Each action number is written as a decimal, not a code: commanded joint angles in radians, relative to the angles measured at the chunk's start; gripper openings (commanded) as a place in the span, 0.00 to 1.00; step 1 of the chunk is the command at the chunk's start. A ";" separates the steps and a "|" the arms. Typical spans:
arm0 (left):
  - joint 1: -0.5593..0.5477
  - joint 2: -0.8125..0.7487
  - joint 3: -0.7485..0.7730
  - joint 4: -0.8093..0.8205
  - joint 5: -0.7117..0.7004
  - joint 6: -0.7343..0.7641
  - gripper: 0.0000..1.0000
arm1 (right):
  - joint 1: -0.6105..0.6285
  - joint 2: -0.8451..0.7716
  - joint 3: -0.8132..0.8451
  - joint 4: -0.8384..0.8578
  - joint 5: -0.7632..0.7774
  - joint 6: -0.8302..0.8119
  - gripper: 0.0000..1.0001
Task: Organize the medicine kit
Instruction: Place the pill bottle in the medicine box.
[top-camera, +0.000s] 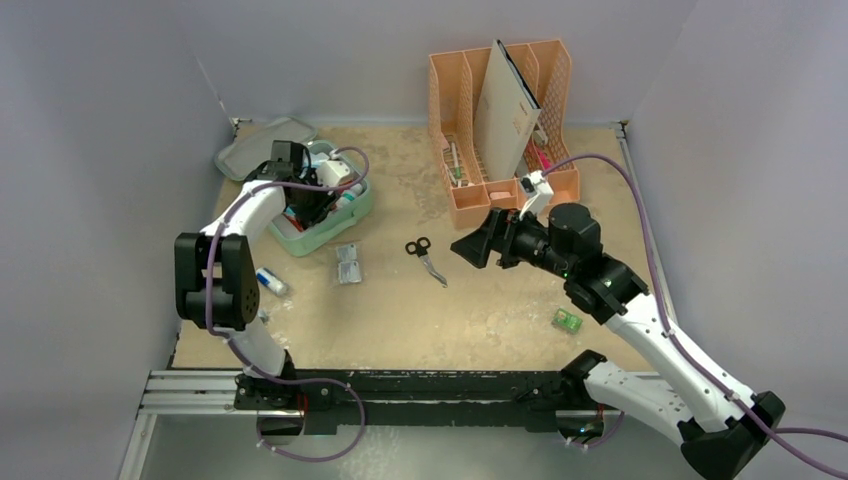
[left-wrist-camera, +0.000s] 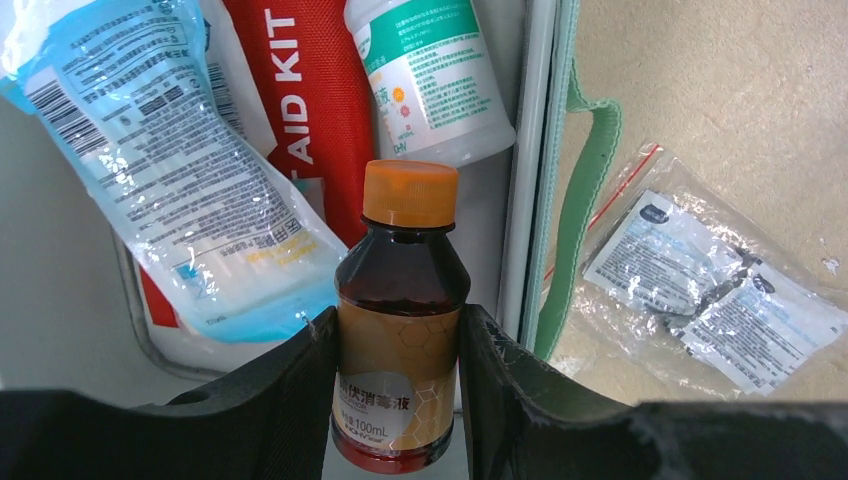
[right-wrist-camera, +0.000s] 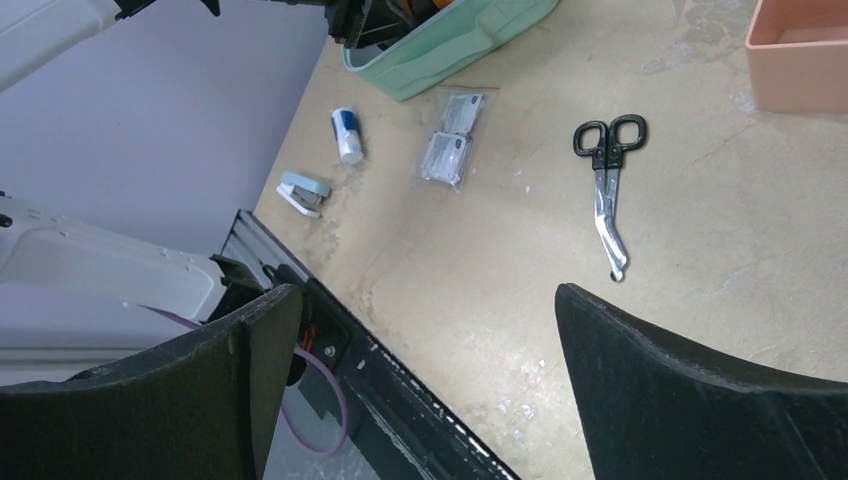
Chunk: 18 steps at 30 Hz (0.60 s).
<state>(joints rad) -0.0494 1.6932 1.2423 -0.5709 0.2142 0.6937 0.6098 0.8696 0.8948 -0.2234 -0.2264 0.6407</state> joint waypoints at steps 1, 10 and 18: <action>0.010 0.027 0.057 0.028 0.057 0.027 0.21 | 0.002 0.004 0.037 0.014 -0.010 -0.031 0.99; 0.012 0.050 0.059 -0.010 0.010 0.049 0.23 | 0.002 0.016 0.036 0.027 -0.004 -0.032 0.99; 0.015 0.032 0.040 -0.049 -0.019 0.045 0.25 | 0.002 0.039 0.045 0.044 -0.016 -0.030 0.99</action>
<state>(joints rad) -0.0444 1.7451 1.2701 -0.6018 0.2024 0.7124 0.6098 0.9016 0.8955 -0.2245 -0.2268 0.6273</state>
